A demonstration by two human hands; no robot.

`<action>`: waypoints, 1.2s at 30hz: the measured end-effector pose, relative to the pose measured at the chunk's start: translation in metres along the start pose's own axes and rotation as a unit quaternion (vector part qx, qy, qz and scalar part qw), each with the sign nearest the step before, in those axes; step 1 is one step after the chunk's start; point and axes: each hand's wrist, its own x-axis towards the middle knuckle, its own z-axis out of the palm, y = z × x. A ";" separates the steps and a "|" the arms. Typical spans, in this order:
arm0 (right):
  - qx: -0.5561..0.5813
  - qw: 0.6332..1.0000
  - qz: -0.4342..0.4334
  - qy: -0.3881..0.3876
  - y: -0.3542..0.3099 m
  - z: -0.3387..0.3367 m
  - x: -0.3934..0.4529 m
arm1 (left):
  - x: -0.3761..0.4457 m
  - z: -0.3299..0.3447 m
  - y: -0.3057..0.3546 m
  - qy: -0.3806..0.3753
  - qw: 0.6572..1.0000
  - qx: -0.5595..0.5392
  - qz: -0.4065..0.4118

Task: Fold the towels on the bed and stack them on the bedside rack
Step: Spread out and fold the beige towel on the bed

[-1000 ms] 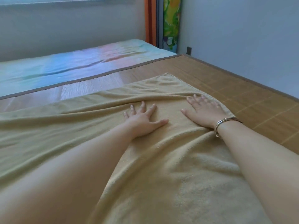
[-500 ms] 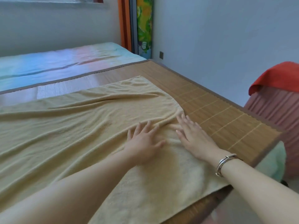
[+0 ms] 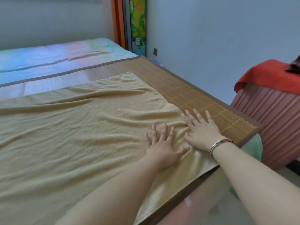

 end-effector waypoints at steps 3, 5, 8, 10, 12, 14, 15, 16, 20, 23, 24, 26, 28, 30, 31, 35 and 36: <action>0.064 0.994 -0.034 0.081 -0.028 -0.006 -0.021 | -0.014 -0.010 -0.018 0.044 0.999 -0.021 0.000; 0.113 0.990 -0.041 0.079 -0.043 0.000 -0.041 | -0.030 -0.018 -0.042 0.060 0.998 -0.007 -0.016; 0.157 0.988 -0.003 -0.004 -0.048 0.012 -0.065 | -0.067 -0.024 -0.091 0.051 0.996 -0.003 -0.071; 0.139 0.989 0.032 -0.047 -0.046 0.011 -0.071 | -0.096 -0.026 -0.123 0.046 0.992 -0.020 -0.116; 0.125 0.987 0.063 -0.079 -0.053 -0.004 -0.072 | -0.127 -0.028 -0.149 0.043 0.986 -0.038 -0.155; 0.137 0.986 0.052 -0.076 -0.079 -0.030 -0.074 | -0.162 -0.033 -0.171 0.044 0.981 -0.050 -0.183; 0.146 0.987 0.029 -0.064 -0.098 -0.044 -0.077 | -0.178 -0.035 -0.182 0.045 0.979 -0.056 -0.193; 0.155 0.987 -0.002 -0.048 -0.122 -0.058 -0.081 | -0.198 -0.039 -0.193 0.049 0.975 -0.066 -0.205; 0.176 0.975 -0.132 -0.007 -0.236 -0.113 -0.106 | -0.287 -0.055 -0.251 0.058 0.962 -0.087 -0.252; 0.174 0.959 -0.224 0.006 -0.329 -0.151 -0.135 | -0.369 -0.065 -0.304 0.066 0.941 -0.087 -0.321; 0.176 0.954 -0.242 0.002 -0.351 -0.159 -0.142 | -0.389 -0.065 -0.318 0.068 0.933 -0.087 -0.342; 0.171 0.943 -0.286 0.001 -0.400 -0.178 -0.160 | -0.437 -0.064 -0.351 0.078 0.916 -0.102 -0.380; 0.164 0.926 -0.339 -0.001 -0.457 -0.199 -0.181 | -0.493 -0.061 -0.387 0.095 0.894 -0.139 -0.415; 0.169 0.908 -0.382 -0.007 -0.511 -0.219 -0.200 | -0.542 -0.053 -0.421 0.113 0.873 -0.173 -0.441; 0.173 0.899 -0.401 -0.006 -0.535 -0.228 -0.208 | -0.559 -0.050 -0.435 0.118 0.864 -0.188 -0.451; 0.197 0.864 -0.464 -0.012 -0.629 -0.247 -0.232 | -0.611 -0.044 -0.479 0.160 0.835 -0.235 -0.471; 0.205 0.858 -0.470 -0.013 -0.647 -0.249 -0.235 | -0.617 -0.043 -0.488 0.177 0.830 -0.241 -0.471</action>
